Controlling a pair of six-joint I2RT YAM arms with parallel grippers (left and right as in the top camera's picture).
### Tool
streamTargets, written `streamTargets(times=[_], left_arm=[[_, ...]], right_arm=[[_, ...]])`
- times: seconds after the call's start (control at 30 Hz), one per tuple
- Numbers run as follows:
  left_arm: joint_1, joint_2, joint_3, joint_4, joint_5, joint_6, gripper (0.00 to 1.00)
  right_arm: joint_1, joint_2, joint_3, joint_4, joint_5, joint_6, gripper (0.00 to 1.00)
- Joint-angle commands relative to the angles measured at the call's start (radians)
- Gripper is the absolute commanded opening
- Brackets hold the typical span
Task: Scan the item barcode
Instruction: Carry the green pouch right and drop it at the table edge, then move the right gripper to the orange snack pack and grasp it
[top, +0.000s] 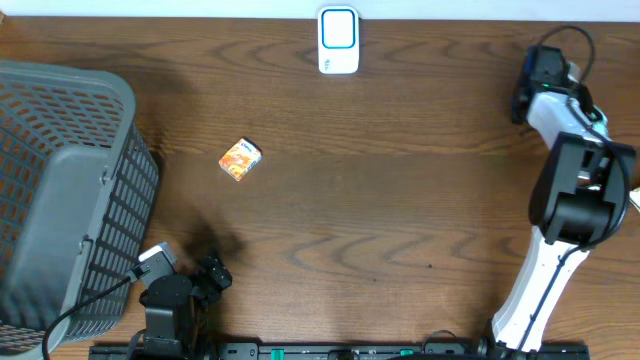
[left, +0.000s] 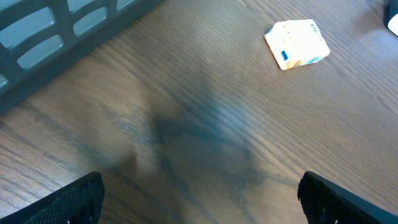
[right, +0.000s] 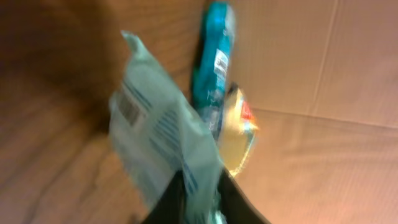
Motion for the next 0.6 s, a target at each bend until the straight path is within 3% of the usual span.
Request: streamTargets(times=[0.0,0.1,0.27,0.43,0.57], left_arm=[[0.003,-0.002,-0.006,-0.059,-0.029,0.005,0.98],[0.003,-0.002,-0.006,-0.059,-0.029,0.005,0.98],[0.003,-0.002,-0.006,-0.059,-0.029,0.005,0.98],[0.003,-0.002,-0.006,-0.059,-0.029,0.005,0.98],[0.003,-0.002,-0.006,-0.059,-0.029,0.005,0.98]], right_arm=[[-0.042,-0.026,0.006,-0.114,-0.211,0.286,0.63],[-0.041,-0.047,0.01,-0.185,-0.417,0.347,0.99],[0.004,-0.183,0.01,-0.208,-0.76,0.402,0.99],[0.103,-0.384,0.01,-0.3,-1.133,0.617,0.99],[0.239,-0.48,0.01,-0.395,-1.328,0.685,0.99]])
